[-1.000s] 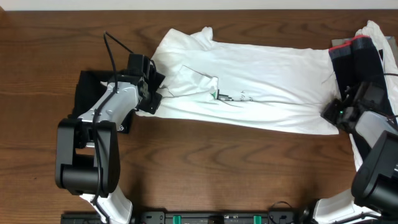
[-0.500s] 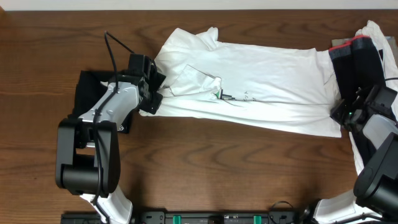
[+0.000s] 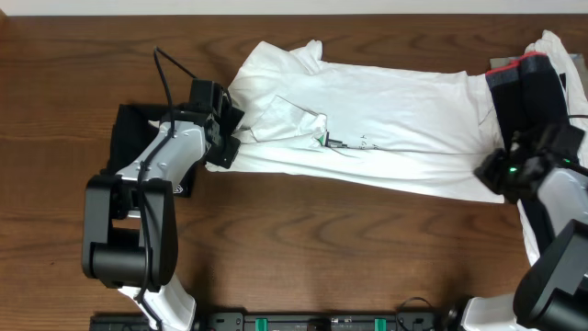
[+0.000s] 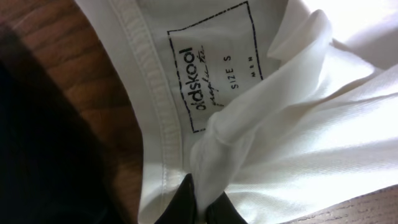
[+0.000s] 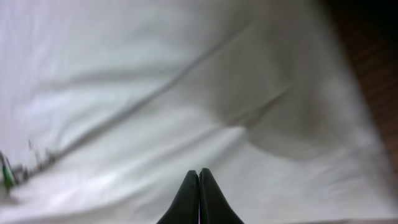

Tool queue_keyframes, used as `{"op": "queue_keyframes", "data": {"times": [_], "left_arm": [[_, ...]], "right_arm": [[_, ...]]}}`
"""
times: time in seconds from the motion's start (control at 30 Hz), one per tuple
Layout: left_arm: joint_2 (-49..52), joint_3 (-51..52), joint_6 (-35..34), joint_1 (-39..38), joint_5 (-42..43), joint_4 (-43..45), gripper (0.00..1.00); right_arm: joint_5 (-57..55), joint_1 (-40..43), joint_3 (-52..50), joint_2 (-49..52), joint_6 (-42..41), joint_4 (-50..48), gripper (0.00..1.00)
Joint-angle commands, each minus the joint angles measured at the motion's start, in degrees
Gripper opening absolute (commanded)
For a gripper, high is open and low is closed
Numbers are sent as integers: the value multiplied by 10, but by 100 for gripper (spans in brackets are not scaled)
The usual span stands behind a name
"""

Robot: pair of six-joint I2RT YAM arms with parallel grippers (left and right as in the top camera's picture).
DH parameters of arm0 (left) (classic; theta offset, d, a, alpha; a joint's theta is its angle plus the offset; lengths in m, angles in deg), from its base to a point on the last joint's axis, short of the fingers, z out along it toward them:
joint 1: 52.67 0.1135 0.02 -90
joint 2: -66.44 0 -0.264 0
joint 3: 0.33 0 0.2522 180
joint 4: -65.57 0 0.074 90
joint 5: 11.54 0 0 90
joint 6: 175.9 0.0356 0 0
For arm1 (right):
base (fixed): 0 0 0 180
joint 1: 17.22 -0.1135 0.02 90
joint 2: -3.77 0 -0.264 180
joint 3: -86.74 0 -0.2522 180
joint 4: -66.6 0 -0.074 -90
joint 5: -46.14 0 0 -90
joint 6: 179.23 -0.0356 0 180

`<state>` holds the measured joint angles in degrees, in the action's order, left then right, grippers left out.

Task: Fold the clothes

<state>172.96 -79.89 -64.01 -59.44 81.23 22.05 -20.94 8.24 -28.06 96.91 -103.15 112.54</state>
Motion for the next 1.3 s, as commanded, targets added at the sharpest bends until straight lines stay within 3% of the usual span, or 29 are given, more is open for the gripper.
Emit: {"op": "queue_keyframes", "data": {"times": [0.0,0.17,0.37,0.43,0.5,0.7,0.9,1.1,1.27], "left_arm": [[-18,-8,-35,3,-9,-4,11],[-58,-11,-40,3,-9,-3,17],[-85,-11,-60,-5,24,-23,24],[-87,-11,-72,-11,27,-28,27],[-87,-11,-88,-14,26,-32,36],[-87,-11,-116,-14,45,-36,39],[-79,-11,-117,-28,145,-34,34],[-40,-10,-117,-64,148,-14,26],[22,-10,-117,-89,148,-5,19]], "right_arm": [[10,-42,-14,-2,12,3,5],[1,-83,-18,-2,14,-8,7],[91,-149,-18,-2,63,-59,8],[86,-185,-18,-1,63,-80,9],[86,-220,-18,3,63,-108,12],[21,-314,-18,50,45,-175,13],[27,-349,-18,104,45,-205,8],[28,-354,-18,119,48,-219,8],[-33,-353,-18,119,48,-243,8]]}}
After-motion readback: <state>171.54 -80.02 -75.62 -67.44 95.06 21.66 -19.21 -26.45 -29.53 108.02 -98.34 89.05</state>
